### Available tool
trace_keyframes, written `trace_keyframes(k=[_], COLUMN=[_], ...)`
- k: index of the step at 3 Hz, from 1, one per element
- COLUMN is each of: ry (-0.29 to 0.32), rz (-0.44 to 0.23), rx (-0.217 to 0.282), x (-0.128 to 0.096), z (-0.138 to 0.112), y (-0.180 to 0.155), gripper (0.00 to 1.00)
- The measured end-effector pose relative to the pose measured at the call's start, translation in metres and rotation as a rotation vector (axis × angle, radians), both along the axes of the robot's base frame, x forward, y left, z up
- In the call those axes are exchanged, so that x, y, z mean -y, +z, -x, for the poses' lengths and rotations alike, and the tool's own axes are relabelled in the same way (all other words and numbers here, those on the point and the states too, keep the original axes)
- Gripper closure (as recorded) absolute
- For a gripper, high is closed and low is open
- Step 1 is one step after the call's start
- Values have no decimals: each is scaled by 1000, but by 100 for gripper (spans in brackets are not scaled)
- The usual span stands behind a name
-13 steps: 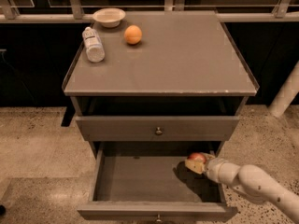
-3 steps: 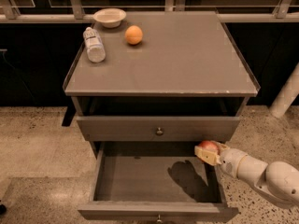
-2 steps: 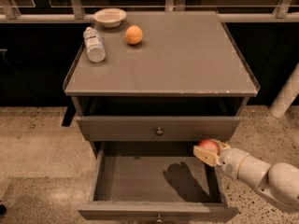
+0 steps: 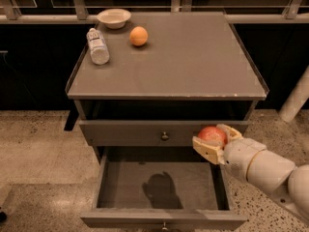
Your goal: Pick apple from middle drawer and place on counter
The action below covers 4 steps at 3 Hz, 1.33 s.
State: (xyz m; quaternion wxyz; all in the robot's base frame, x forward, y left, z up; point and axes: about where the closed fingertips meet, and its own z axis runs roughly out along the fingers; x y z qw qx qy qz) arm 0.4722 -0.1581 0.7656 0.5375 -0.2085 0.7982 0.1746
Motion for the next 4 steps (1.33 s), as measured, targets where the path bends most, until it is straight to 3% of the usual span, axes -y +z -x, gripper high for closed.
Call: trace_keyframes(k=[1,3,4], ry=[2,5,21], rz=[51,38,103], rx=[20,-2,61], x=[-5,-9,-16], z=[1,5,8], y=[16,12,57], gripper=[100,100,100])
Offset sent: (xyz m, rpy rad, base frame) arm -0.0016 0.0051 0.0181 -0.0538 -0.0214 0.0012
